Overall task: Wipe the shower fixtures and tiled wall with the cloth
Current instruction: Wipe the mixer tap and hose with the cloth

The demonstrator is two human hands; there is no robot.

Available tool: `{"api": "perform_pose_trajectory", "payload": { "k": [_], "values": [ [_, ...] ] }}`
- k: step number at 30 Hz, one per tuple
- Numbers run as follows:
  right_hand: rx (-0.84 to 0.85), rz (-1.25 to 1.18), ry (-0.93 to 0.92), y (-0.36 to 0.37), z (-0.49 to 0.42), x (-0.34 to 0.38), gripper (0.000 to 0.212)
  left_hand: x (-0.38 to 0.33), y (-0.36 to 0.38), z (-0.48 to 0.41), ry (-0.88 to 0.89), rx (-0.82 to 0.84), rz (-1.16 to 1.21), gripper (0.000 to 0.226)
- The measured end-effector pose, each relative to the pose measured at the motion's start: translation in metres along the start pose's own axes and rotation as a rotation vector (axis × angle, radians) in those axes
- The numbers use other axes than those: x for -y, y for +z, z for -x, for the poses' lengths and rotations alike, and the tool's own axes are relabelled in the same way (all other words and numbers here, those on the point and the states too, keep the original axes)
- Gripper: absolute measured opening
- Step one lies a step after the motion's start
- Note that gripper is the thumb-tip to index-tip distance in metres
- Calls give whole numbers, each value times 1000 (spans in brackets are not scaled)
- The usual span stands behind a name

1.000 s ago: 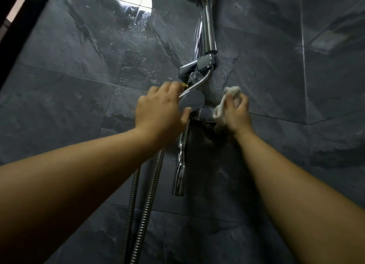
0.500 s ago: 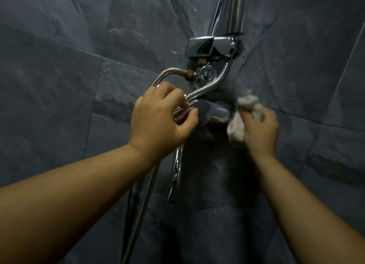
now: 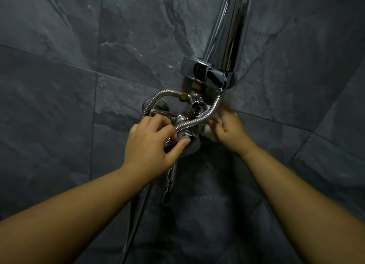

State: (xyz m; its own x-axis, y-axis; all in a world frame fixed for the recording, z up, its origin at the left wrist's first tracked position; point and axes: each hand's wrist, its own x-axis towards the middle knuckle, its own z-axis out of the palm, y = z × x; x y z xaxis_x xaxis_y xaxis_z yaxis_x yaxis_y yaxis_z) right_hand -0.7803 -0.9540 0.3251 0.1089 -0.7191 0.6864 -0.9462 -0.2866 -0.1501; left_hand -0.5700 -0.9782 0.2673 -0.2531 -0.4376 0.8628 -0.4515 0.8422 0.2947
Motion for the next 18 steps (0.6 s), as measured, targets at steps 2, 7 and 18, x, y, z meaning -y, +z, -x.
{"api": "perform_pose_trajectory", "payload": {
  "k": [2,7,18],
  "values": [
    [-106,-141,136,2,13,-2,29,-3,-1,2,-31,27,2,36],
    [-584,-530,787,16,57,-5,19,-12,-5,2,-72,88,-5,39],
    [-445,-1213,1431,47,12,11,44,-18,-12,-1,-44,174,-75,32]
  ]
}}
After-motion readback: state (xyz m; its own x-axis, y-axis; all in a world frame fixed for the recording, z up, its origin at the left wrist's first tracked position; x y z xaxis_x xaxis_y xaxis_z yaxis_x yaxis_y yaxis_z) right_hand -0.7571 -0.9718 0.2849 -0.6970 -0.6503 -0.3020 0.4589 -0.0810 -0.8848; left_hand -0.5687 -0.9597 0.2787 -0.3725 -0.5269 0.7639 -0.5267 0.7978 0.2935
